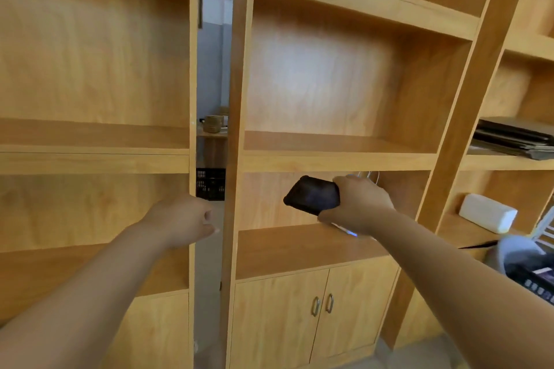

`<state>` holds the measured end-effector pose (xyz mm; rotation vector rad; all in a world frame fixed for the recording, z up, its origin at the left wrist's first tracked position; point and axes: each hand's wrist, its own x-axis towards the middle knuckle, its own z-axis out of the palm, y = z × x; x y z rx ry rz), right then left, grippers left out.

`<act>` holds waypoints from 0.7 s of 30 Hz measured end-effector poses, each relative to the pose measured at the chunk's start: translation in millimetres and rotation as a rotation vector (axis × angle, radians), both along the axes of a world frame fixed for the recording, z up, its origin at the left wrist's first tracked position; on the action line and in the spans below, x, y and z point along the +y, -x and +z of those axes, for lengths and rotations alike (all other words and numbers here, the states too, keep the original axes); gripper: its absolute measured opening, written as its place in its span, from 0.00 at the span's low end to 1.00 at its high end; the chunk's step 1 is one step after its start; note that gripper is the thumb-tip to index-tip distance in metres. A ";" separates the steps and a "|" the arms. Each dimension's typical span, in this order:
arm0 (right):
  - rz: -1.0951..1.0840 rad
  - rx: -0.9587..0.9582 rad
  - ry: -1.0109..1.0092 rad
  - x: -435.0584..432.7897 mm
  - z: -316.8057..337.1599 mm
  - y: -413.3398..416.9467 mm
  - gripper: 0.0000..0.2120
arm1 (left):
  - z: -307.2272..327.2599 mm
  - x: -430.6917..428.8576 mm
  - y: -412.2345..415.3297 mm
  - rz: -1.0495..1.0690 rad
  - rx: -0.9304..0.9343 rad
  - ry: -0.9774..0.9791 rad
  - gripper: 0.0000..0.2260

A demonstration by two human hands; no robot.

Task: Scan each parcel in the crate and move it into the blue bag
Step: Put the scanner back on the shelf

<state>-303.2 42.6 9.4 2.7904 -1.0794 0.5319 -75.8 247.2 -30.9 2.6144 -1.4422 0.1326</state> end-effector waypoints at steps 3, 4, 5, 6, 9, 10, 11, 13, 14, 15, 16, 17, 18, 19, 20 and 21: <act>0.038 -0.120 -0.123 -51.8 -1.0 -23.0 0.25 | 5.0 -38.7 -0.8 0.041 -0.008 0.003 0.10; 0.046 -0.144 -0.154 -68.0 -1.3 -32.1 0.25 | 6.1 -50.9 -1.3 0.053 -0.014 -0.001 0.10; 0.053 -0.166 -0.185 -83.7 -1.6 -41.4 0.25 | 7.4 -63.3 -2.3 0.068 -0.022 -0.006 0.11; 0.061 -0.188 -0.217 -98.5 -1.9 -50.9 0.25 | 8.4 -75.2 -3.9 0.083 -0.033 -0.012 0.11; 0.084 -0.238 -0.310 -139.2 0.1 -80.7 0.21 | 10.2 -109.3 -10.8 0.146 -0.030 -0.016 0.10; 0.091 -0.251 -0.331 -150.7 2.2 -91.0 0.20 | 10.4 -118.9 -13.2 0.166 -0.018 -0.016 0.08; 0.102 -0.267 -0.341 -161.3 4.7 -101.4 0.19 | 10.5 -127.7 -15.8 0.180 -0.010 -0.016 0.07; 0.110 -0.307 -0.353 -179.5 10.1 -123.3 0.18 | 10.4 -141.5 -21.2 0.194 -0.012 -0.027 0.06; 0.103 -0.323 -0.361 -187.8 13.0 -134.5 0.18 | 10.6 -147.2 -24.0 0.201 -0.022 -0.039 0.06; 0.091 -0.333 -0.373 -195.0 15.9 -145.4 0.17 | 11.3 -152.4 -26.4 0.211 -0.033 -0.055 0.06; 0.080 -0.335 -0.383 -202.2 18.5 -156.5 0.16 | 12.2 -157.3 -28.2 0.227 -0.042 -0.077 0.07; 0.074 -0.332 -0.392 -209.4 20.4 -167.2 0.15 | 13.5 -162.8 -30.4 0.245 -0.057 -0.101 0.07; 0.069 -0.323 -0.399 -216.0 21.4 -177.7 0.14 | 14.9 -168.3 -32.7 0.259 -0.077 -0.126 0.08; 0.064 -0.311 -0.408 -222.2 21.6 -187.5 0.13 | 16.1 -174.4 -35.4 0.265 -0.094 -0.142 0.09; 0.058 -0.295 -0.416 -227.8 21.3 -197.3 0.11 | 16.9 -180.7 -38.4 0.266 -0.099 -0.150 0.12; 0.044 -0.279 -0.420 -233.2 20.4 -206.8 0.10 | 17.6 -187.2 -41.2 0.263 -0.100 -0.158 0.14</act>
